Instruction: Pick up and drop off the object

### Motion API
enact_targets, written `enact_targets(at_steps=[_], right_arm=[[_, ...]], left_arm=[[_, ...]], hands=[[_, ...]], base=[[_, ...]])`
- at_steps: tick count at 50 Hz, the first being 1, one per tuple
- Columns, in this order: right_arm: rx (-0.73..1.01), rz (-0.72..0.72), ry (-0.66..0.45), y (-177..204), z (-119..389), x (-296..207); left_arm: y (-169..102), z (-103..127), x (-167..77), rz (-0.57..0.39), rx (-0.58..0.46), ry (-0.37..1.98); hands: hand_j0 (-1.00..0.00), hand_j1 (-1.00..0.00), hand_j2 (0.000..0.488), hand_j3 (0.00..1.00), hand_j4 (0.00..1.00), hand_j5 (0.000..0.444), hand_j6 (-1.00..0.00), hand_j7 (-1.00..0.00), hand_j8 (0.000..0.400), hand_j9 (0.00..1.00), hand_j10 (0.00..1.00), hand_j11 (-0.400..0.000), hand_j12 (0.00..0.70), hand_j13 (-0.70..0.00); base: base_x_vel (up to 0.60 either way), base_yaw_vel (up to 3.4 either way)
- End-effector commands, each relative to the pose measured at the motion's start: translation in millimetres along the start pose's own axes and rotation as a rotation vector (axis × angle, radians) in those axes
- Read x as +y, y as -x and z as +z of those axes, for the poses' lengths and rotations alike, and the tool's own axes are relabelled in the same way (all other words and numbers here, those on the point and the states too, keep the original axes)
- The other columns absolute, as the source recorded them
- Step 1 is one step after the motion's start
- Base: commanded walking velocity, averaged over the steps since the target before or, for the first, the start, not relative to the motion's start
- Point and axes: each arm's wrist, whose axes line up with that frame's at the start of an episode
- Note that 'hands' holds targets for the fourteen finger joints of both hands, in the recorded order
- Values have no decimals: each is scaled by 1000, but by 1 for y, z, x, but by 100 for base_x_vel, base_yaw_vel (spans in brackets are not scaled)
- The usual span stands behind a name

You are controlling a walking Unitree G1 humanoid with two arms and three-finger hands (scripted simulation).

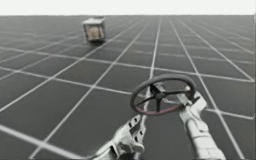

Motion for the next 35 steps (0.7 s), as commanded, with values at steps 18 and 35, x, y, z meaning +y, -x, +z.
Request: enact_targets(at_steps=[18, 35], right_arm=[[-21, 30, -7, 5, 6, 11], [-21, 30, -7, 5, 6, 11]], left_arm=[[2, 0, 3, 0, -10, 12], [2, 0, 3, 0, -10, 12]], hands=[[0, 0, 0, 1000, 1000, 0, 0, 0, 0, 1000, 1000, -400, 0, -700], [0, 0, 0, 1000, 1000, 0, 0, 0, 0, 1000, 1000, -400, 0, -700]], base=[[58, 3], [57, 5]])
